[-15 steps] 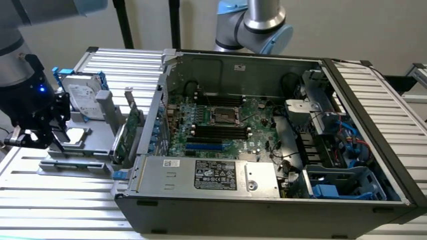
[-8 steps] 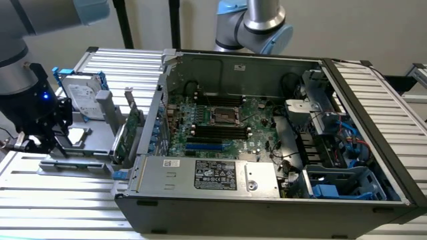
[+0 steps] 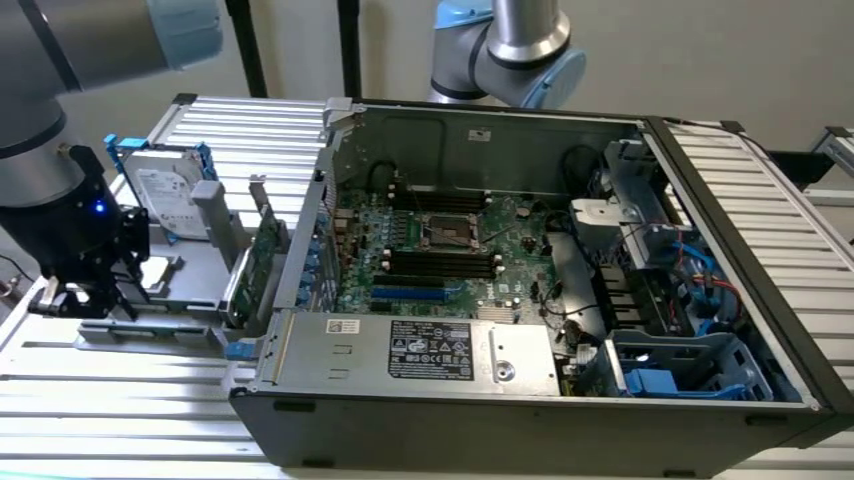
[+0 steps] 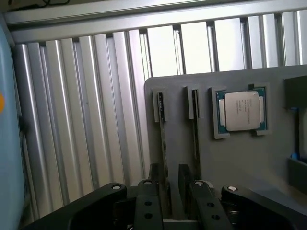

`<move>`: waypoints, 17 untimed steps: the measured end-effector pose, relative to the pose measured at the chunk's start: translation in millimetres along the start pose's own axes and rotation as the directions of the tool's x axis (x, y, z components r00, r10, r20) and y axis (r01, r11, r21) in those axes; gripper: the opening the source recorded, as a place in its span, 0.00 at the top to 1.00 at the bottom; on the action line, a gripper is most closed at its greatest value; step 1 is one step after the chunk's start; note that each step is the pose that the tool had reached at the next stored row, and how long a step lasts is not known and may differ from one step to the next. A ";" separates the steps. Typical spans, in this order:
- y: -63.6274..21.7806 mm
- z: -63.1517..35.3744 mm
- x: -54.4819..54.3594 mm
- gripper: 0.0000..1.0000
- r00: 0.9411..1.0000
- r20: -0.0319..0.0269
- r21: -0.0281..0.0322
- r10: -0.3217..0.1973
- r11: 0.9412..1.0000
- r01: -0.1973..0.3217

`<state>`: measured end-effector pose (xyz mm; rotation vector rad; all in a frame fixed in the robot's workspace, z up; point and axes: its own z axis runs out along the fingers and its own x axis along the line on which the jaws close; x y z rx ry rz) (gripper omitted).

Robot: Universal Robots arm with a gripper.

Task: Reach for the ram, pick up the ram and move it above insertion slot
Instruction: 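Pick up the ram and move it above insertion slot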

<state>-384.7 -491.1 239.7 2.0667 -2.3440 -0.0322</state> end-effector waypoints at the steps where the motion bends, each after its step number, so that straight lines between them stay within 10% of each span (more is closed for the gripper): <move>1: -0.1 1.8 0.5 0.69 1.000 0.000 0.000 -0.001 1.000 0.001; 17: -5.1 19.2 3.9 0.69 1.000 0.000 0.000 -0.016 1.000 0.016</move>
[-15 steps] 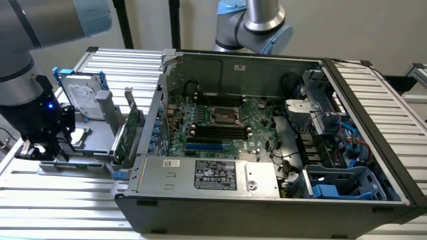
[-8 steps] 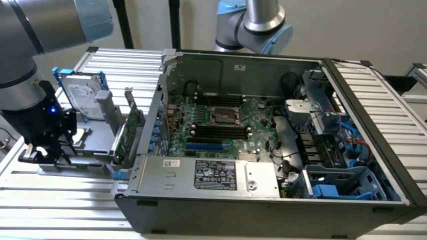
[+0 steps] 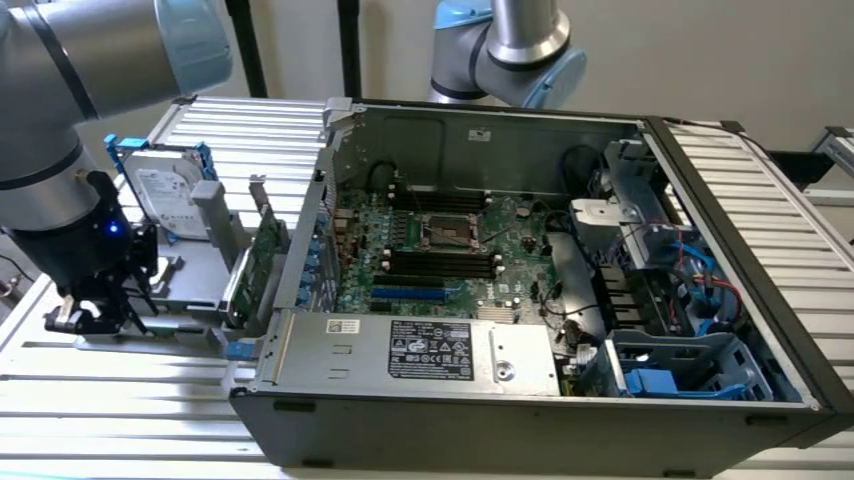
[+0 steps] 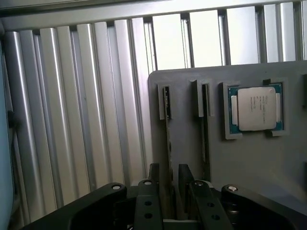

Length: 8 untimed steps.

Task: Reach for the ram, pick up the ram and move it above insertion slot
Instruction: 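Pick up the ram and move it above insertion slot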

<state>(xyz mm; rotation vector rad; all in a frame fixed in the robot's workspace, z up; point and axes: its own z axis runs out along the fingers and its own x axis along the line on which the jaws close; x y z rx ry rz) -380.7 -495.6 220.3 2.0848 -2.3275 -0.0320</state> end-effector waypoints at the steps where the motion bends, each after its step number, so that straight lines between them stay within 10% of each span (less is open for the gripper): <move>1: -0.4 0.9 0.1 0.69 1.000 0.000 0.000 -0.001 1.000 0.001; 8: -1.6 7.6 0.3 0.69 1.000 0.000 0.000 -0.013 1.000 0.013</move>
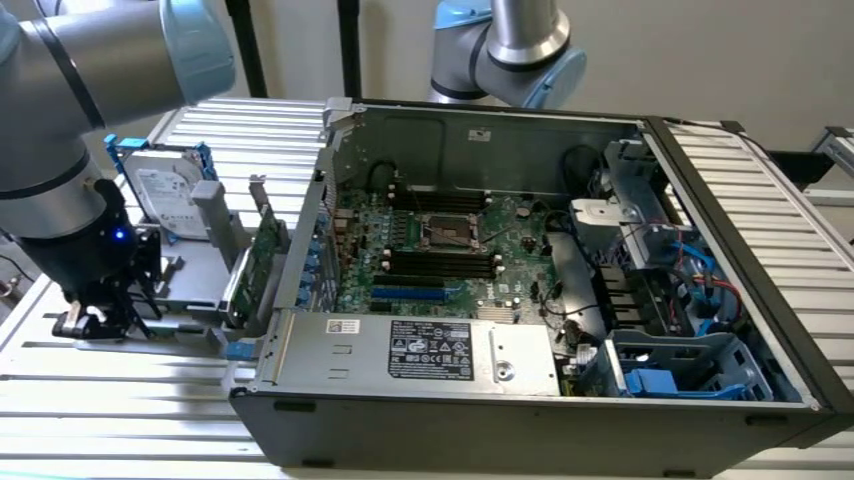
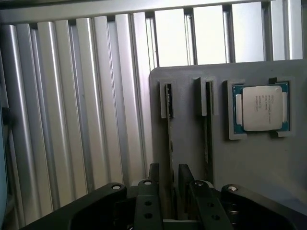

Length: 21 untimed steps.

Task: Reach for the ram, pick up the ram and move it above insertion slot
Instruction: 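Pick up the ram and move it above insertion slot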

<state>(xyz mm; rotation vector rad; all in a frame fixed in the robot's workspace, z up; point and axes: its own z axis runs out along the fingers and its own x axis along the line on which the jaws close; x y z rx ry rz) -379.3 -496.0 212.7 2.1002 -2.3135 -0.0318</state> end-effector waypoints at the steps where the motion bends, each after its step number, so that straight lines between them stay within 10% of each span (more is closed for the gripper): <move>1: -0.1 1.0 0.0 0.69 1.000 0.000 0.000 -0.003 1.000 0.003; 21: -0.3 12.0 0.0 0.69 0.999 0.023 -0.011 -0.033 0.999 0.034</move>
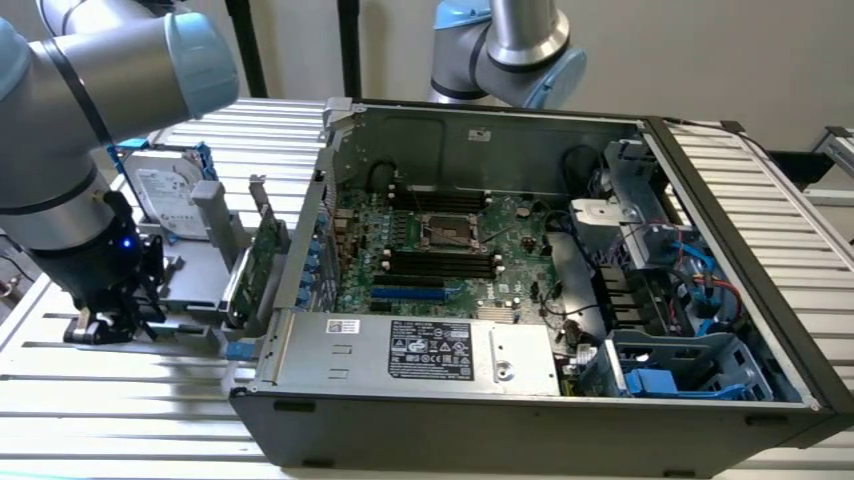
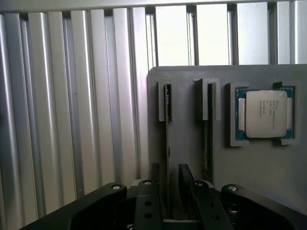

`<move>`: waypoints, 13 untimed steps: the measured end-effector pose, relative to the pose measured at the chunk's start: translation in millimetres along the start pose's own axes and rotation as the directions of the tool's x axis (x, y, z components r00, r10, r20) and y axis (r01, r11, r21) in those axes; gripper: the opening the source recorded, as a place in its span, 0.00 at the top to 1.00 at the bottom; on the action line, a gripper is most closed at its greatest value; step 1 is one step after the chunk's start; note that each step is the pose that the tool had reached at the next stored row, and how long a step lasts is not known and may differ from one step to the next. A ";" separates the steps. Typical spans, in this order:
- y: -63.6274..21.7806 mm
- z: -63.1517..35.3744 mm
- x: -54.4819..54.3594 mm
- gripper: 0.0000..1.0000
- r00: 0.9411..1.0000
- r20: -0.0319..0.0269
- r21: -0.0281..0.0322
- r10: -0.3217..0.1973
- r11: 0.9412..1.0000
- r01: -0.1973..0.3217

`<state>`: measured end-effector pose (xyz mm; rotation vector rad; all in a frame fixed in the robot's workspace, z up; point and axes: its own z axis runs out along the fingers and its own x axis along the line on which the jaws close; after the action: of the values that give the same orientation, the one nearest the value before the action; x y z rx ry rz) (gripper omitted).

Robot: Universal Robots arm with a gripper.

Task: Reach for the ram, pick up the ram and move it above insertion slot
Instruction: 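Pick up the ram and move it above insertion slot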

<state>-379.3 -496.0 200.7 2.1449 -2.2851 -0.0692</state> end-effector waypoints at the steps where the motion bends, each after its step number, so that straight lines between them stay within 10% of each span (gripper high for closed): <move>1: 0.0 0.4 0.0 0.69 1.000 0.001 -0.002 0.000 1.000 0.000; 13: -0.2 5.0 -0.2 0.72 1.000 0.010 -0.007 -0.005 1.000 0.005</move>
<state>-379.3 -495.6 195.7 2.1527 -2.2812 -0.0880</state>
